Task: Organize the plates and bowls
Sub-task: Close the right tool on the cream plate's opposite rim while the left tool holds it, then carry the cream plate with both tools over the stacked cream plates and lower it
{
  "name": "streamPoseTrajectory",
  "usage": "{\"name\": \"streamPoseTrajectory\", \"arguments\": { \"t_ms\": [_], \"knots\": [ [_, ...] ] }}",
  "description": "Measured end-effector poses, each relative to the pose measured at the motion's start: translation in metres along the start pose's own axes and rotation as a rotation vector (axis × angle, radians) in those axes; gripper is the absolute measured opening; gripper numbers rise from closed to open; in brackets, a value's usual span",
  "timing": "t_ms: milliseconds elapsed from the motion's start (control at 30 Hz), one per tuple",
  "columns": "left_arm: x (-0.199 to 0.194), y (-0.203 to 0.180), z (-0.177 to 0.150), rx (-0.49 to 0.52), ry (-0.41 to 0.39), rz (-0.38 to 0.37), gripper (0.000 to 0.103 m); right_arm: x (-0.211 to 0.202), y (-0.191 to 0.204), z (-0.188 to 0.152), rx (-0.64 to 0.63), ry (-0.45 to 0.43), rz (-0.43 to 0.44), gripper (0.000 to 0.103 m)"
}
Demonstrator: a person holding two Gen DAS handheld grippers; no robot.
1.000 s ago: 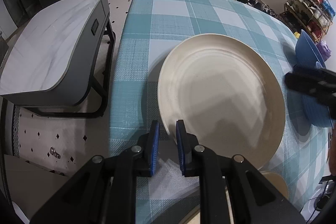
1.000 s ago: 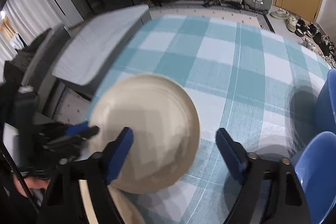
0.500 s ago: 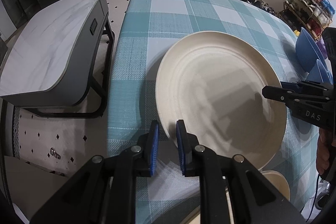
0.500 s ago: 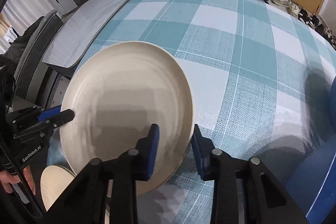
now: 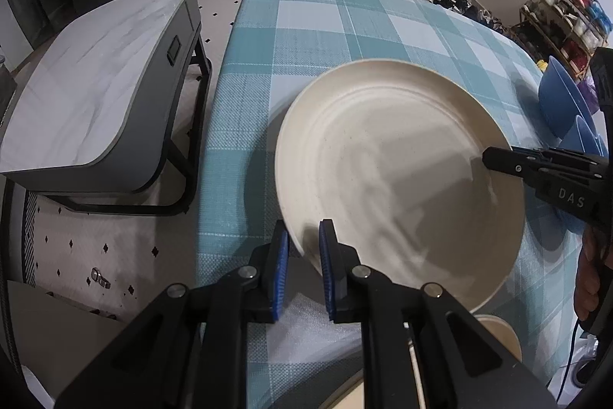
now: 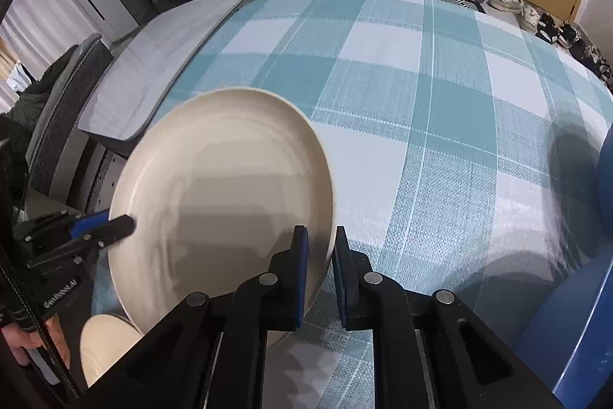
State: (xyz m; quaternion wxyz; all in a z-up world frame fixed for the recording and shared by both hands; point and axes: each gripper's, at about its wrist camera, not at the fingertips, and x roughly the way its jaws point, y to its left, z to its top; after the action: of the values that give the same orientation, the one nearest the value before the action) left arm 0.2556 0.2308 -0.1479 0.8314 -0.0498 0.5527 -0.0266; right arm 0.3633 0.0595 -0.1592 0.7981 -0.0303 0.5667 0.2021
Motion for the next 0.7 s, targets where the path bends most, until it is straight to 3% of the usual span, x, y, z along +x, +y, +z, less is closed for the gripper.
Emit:
{"name": "streamPoseTrajectory", "arguments": {
  "t_ms": [700],
  "knots": [
    [-0.039, -0.005, -0.006, -0.002, -0.055, 0.022, 0.014, -0.041, 0.009, -0.007, -0.010, -0.066, 0.036, 0.011]
  ]
}}
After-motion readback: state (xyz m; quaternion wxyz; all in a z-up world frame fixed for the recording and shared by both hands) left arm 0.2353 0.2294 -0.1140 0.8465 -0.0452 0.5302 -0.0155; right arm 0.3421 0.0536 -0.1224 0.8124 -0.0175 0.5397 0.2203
